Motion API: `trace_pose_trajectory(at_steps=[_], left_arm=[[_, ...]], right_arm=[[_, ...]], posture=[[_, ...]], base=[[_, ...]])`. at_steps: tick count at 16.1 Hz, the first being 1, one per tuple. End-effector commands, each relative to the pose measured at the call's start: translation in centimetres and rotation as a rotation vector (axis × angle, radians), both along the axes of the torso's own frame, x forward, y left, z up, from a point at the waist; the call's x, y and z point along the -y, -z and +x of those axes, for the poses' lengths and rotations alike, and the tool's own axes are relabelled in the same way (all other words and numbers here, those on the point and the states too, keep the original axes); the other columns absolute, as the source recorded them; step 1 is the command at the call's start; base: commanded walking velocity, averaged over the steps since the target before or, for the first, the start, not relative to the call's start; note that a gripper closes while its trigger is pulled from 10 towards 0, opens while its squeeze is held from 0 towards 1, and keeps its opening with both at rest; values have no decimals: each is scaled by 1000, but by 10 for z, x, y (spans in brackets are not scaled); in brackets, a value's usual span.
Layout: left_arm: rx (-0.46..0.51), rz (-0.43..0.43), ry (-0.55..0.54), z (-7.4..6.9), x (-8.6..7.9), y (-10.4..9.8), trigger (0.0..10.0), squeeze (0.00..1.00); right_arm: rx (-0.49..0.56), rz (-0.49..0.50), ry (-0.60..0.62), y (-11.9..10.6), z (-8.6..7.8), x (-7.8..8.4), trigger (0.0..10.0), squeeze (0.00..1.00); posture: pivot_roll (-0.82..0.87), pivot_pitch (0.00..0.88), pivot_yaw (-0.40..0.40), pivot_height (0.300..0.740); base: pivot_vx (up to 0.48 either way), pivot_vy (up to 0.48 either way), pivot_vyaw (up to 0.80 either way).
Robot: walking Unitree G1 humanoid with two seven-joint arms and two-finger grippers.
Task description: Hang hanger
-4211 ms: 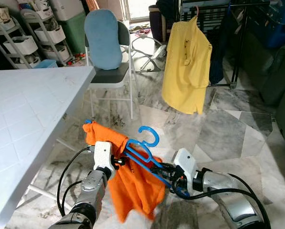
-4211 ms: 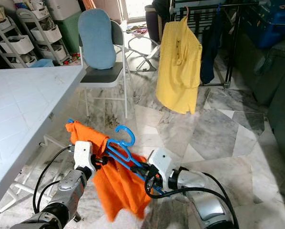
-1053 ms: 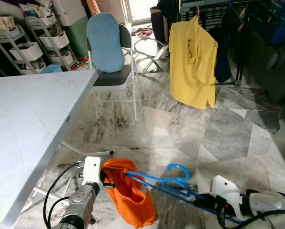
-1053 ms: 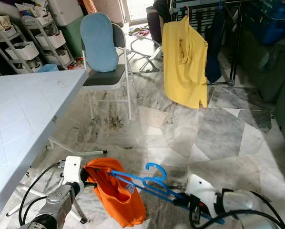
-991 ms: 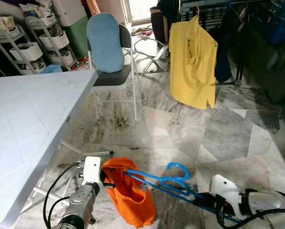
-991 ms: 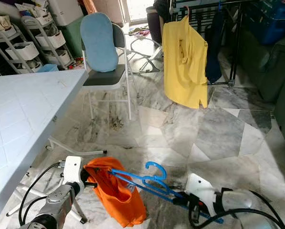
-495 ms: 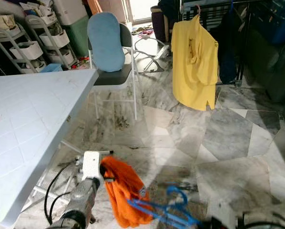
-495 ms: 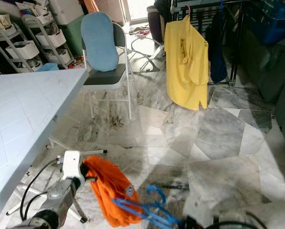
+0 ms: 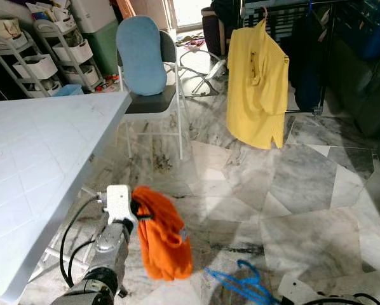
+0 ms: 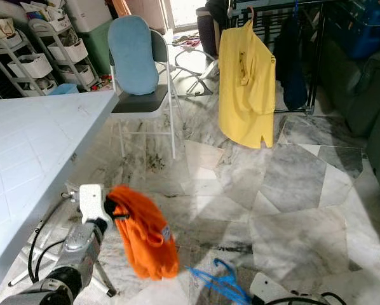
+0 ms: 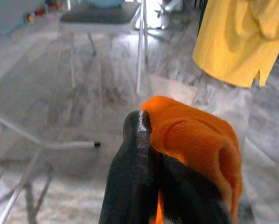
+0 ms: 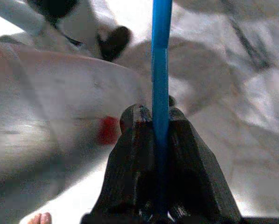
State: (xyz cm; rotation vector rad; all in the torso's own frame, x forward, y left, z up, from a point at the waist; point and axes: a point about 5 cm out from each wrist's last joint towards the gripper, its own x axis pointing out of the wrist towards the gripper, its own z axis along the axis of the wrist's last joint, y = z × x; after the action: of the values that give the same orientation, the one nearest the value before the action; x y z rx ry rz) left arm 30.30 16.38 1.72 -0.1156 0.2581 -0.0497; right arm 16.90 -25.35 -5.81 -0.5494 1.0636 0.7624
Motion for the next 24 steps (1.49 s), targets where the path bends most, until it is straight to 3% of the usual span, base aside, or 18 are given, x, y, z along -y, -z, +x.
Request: trace_pose_trajectory(at_steps=[1, 4, 6, 9, 11, 12, 14, 20, 24], left_arm=[[44, 35, -28, 6, -10, -9, 0, 0], [-34, 104, -41, -5, -19, 5, 0, 0], [-192, 141, -66, -30, -31, 32, 0, 0], [-347, 98, -97, -57, -37, 56, 0, 0], [-404, 108, -107, -68, -39, 65, 5725, 0], [-445, 112, -110, -75, -40, 70, 10000, 0], [-495, 121, -105, -84, -39, 76, 10000, 0], [-547, 127, -81, -94, -35, 84, 10000, 0], [-578, 124, -75, -103, -32, 90, 10000, 0]], right_arm=[[62, -18, 40, 1, 10, -6, 10000, 0], [184, -27, 208, -1, 31, -16, 10000, 0], [276, 27, 469, -3, 49, -29, 10000, 0], [270, 121, 692, 3, 49, -50, 10000, 0], [269, 146, 784, 5, 48, -56, 10000, 0], [285, 176, 817, 4, 51, -59, 10000, 0], [278, 178, 831, 5, 50, -64, 10000, 0], [241, 181, 634, 9, 47, -91, 10000, 0], [228, 171, 625, 11, 45, -89, 10000, 0]], posture=[[-180, 0, 195, 740], [-177, 0, 196, 740], [-176, 0, 195, 740], [-169, 0, 183, 740], [-167, 0, 176, 740], [-161, 0, 170, 740], [-162, 0, 165, 740], [-136, 0, 132, 740], [-140, 0, 123, 740]], base=[[0, 0, 0], [0, 0, 0], [0, 0, 0], [0, 0, 0], [0, 0, 0], [0, 0, 0], [0, 0, 0], [0, -69, 356], [0, -442, 800]])
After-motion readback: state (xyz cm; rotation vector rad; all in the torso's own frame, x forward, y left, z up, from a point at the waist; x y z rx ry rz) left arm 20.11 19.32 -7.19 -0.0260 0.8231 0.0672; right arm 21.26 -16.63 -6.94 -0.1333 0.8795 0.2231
